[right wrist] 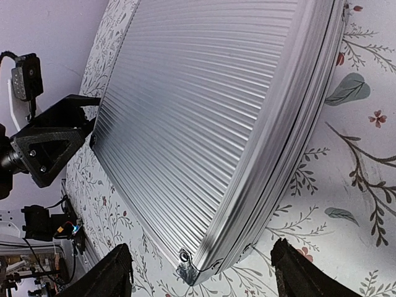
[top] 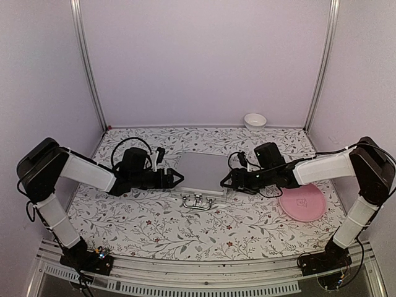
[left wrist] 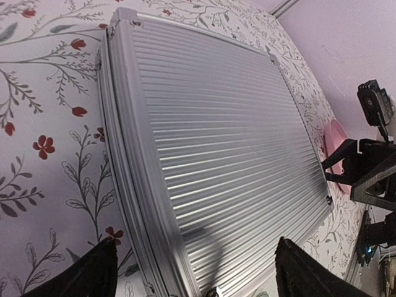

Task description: Pack up texas hold em set

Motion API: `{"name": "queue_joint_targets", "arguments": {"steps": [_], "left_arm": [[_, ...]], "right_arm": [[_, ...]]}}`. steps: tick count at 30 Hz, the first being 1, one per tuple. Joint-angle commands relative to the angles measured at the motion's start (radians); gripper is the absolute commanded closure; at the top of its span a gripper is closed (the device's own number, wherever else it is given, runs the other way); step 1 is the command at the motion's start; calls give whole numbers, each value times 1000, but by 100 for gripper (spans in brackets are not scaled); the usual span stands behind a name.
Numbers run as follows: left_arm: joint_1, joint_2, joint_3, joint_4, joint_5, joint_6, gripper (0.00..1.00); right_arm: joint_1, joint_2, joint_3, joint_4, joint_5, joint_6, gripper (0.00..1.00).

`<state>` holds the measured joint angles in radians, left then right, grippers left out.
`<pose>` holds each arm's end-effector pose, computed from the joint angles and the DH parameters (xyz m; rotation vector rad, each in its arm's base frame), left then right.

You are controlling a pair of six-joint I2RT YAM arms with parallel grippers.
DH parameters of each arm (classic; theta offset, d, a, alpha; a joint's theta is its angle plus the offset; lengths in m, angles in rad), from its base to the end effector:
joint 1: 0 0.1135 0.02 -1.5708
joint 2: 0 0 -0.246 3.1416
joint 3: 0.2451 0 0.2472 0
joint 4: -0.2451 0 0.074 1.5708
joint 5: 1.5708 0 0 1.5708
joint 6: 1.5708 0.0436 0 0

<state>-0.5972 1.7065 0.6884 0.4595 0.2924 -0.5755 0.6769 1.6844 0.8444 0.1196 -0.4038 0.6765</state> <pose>0.2645 -0.1951 0.1233 0.2094 2.2622 -0.9722 0.2530 0.2253 0.1441 -0.2316 2.4938 1.1051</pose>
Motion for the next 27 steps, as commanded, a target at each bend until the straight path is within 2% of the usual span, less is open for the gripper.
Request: {"name": "queue_joint_targets", "arguments": {"steps": [1, 12, 21, 24, 27], "left_arm": [[-34, 26, 31, -47, -24, 11, 12], [-129, 83, 97, -33, 27, -22, 13], [-278, 140, 150, 67, 139, -76, 13], [-309, 130, 162, 65, 124, -54, 14], [-312, 73, 139, 35, 36, -23, 14]], "right_arm": [[-3, -5, 16, 13, 11, 6, 22], [-20, -98, -21, -76, 32, 0, 21], [-24, -265, -101, -235, 88, 5, 20], [-25, -348, -151, -256, 87, 19, 21], [-25, -420, -212, -248, 82, 23, 22]]}}
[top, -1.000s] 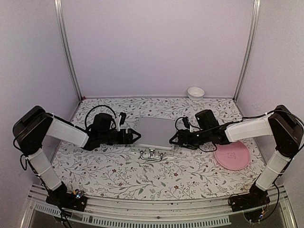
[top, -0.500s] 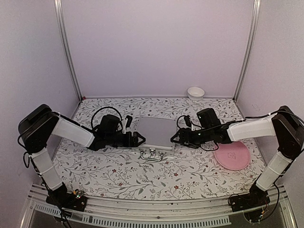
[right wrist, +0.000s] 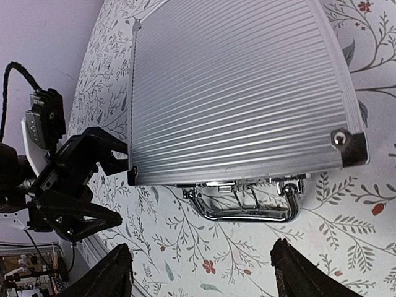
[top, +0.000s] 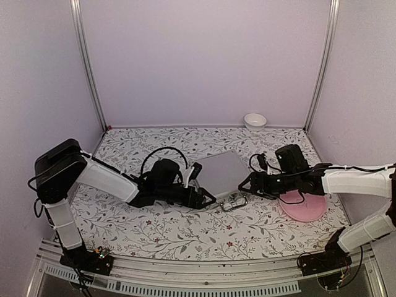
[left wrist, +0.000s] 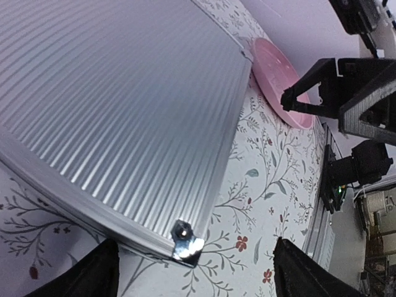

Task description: Pack up texas hold em set

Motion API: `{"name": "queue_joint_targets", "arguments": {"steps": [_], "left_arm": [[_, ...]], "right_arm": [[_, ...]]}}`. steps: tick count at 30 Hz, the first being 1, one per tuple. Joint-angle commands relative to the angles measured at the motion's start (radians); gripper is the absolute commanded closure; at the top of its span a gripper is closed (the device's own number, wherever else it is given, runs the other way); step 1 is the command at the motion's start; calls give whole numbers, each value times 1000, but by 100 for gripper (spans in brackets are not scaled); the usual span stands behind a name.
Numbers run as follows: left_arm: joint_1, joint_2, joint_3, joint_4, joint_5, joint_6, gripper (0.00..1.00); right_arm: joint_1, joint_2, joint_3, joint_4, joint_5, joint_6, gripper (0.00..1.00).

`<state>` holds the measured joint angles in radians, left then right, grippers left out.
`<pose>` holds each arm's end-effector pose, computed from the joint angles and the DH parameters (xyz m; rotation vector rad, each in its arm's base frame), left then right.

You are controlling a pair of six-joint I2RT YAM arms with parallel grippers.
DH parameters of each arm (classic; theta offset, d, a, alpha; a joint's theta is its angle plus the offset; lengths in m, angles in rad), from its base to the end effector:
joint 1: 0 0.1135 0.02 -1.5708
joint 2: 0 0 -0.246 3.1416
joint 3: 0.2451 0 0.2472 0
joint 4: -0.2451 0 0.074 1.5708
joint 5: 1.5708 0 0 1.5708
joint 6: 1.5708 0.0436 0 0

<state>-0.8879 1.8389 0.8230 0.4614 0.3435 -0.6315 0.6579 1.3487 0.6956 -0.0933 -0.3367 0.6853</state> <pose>0.2160 -0.2888 0.1179 0.5256 2.3017 -1.1969 0.2106 0.1809 0.1772 -0.1519 2.5090 1.0155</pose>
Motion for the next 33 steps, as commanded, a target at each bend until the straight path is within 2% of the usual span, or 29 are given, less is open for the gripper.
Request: {"name": "queue_joint_targets", "arguments": {"steps": [1, 4, 7, 15, 25, 33], "left_arm": [[-21, -83, -11, 21, -49, 46, 14], [-21, -143, -26, -25, -150, 96, 14], [-23, -187, -18, -45, -199, 143, 19], [-30, -127, 56, 40, -65, 190, 31], [-43, -90, 61, 137, -40, 265, 37], [-57, -55, 66, 141, -36, 283, 39]], "right_arm": [[-6, -97, -84, -31, 18, 17, 23], [-6, -117, -142, 10, 30, 30, 24], [-20, -109, -185, 73, 17, 44, 23], [-157, -29, -232, 302, -182, -13, 23], [-161, 179, -136, 336, -196, -153, 25], [-160, 285, -109, 421, -266, -154, 25]]}}
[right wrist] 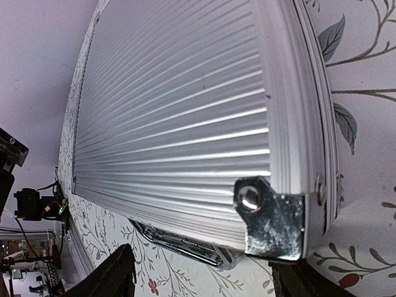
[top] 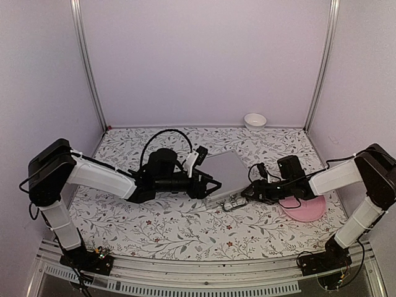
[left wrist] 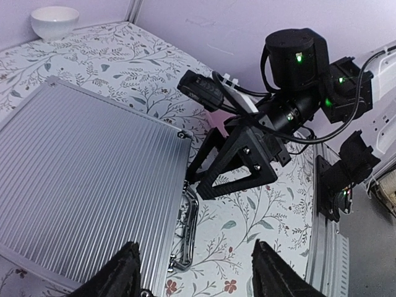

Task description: Pack up texas hold em set

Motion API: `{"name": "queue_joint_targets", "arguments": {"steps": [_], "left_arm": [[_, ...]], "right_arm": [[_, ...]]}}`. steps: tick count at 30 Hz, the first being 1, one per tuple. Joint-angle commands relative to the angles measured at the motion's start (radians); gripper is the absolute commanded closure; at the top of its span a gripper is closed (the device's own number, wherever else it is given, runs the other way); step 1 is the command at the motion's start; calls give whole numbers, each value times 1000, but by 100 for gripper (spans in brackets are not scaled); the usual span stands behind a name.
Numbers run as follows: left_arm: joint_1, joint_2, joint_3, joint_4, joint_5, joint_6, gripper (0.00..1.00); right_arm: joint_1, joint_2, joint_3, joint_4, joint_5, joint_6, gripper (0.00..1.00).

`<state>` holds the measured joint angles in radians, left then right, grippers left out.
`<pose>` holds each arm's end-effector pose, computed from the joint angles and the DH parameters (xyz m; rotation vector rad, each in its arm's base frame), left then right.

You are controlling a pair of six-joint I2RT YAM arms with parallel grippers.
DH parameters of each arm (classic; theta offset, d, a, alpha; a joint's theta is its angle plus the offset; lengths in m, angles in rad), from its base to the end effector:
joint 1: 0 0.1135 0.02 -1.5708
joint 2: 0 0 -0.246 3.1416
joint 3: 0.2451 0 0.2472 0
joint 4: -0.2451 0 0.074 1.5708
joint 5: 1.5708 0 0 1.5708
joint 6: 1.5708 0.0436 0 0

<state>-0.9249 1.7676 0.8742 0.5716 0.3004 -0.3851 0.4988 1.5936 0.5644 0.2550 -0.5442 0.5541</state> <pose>0.2153 -0.3071 0.1689 0.7599 1.9105 -1.1427 0.2353 0.1539 0.1071 -0.2228 2.4908 1.1243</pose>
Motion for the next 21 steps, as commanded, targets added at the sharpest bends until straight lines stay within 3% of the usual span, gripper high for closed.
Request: {"name": "queue_joint_targets", "arguments": {"steps": [1, 15, 21], "left_arm": [[-22, 17, 12, 31, 4, 42, 39], [-43, 5, -10, 16, -78, 147, 39], [-45, 15, -4, -22, -129, 197, 31]], "right_arm": [[-1, 53, 25, 85, -73, -21, 25], [18, 57, 13, 142, -161, 58, 25], [18, 20, 4, 146, -167, 103, 25]]}}
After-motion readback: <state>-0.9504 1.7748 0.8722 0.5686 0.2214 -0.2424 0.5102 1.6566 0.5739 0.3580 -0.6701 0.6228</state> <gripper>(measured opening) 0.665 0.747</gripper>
